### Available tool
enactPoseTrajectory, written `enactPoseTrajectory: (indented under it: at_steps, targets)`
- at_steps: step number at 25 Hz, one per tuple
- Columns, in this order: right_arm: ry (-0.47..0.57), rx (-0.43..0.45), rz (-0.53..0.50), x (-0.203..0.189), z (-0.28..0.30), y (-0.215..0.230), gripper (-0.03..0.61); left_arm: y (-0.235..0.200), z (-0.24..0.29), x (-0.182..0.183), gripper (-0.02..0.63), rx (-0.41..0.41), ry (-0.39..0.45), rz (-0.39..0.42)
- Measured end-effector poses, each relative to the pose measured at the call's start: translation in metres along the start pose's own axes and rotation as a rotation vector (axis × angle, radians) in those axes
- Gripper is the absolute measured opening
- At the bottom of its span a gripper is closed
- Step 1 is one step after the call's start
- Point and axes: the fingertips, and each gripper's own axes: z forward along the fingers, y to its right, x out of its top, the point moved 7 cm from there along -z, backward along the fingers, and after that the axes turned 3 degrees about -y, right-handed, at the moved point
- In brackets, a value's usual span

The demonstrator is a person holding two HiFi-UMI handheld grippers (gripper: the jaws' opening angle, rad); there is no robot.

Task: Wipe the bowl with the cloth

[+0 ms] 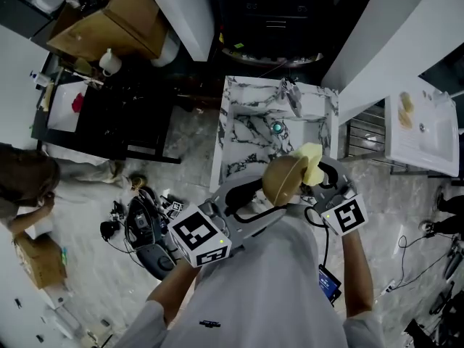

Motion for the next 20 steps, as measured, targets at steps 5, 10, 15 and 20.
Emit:
enactPoseTrajectory:
  at_steps: [5, 10, 15, 20]
  targets:
    - [0.006, -0.007, -0.026, 0.009, -0.002, 0.012, 0.032, 0.004, 0.004, -0.005, 0.278, -0.010, -0.053, 0.037]
    - [0.027, 0.012, -0.056, 0.022, -0.002, 0.016, 0.032, 0.008, 0.007, -0.012, 0.279, -0.020, -0.095, 0.052]
    - [0.027, 0.058, -0.090, 0.038, -0.006, 0.018, 0.031, 0.010, 0.013, -0.019, 0.279, -0.024, -0.130, 0.062]
    - [0.007, 0.145, -0.150, 0.053, -0.009, 0.019, 0.031, 0.015, 0.020, -0.022, 0.279, -0.011, -0.159, 0.092]
